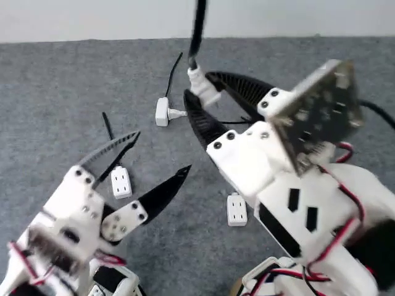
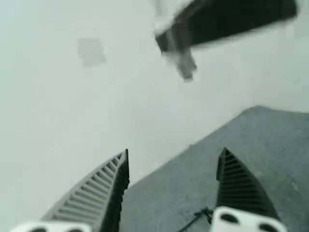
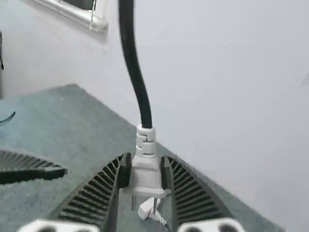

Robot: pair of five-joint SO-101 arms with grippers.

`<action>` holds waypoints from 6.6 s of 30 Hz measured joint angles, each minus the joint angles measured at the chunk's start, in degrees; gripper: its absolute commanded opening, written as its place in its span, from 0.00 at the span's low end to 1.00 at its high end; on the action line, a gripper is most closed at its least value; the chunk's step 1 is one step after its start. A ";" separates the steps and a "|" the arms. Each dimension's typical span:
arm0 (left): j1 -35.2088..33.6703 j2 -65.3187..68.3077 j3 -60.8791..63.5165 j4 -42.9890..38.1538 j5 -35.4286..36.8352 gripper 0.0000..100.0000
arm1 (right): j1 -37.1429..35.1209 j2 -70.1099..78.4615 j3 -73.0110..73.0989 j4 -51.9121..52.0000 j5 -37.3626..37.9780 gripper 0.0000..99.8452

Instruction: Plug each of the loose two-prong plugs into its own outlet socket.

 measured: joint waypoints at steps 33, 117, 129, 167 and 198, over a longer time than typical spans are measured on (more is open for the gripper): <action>12.04 -6.95 9.67 -1.05 -1.85 0.27 | -6.15 -8.79 13.54 0.00 0.00 0.01; 24.00 -12.92 15.38 4.75 -6.07 0.27 | -16.26 -16.00 32.09 -0.09 2.73 0.01; 20.92 -12.84 16.79 4.75 -7.12 0.27 | -14.07 -16.00 32.09 -0.09 2.73 0.01; 21.98 -12.92 15.38 5.45 -6.24 0.27 | -13.71 -16.00 36.22 0.00 2.73 0.01; 19.96 -12.92 18.37 5.45 -8.09 0.27 | -14.24 -16.00 40.70 0.00 2.90 0.01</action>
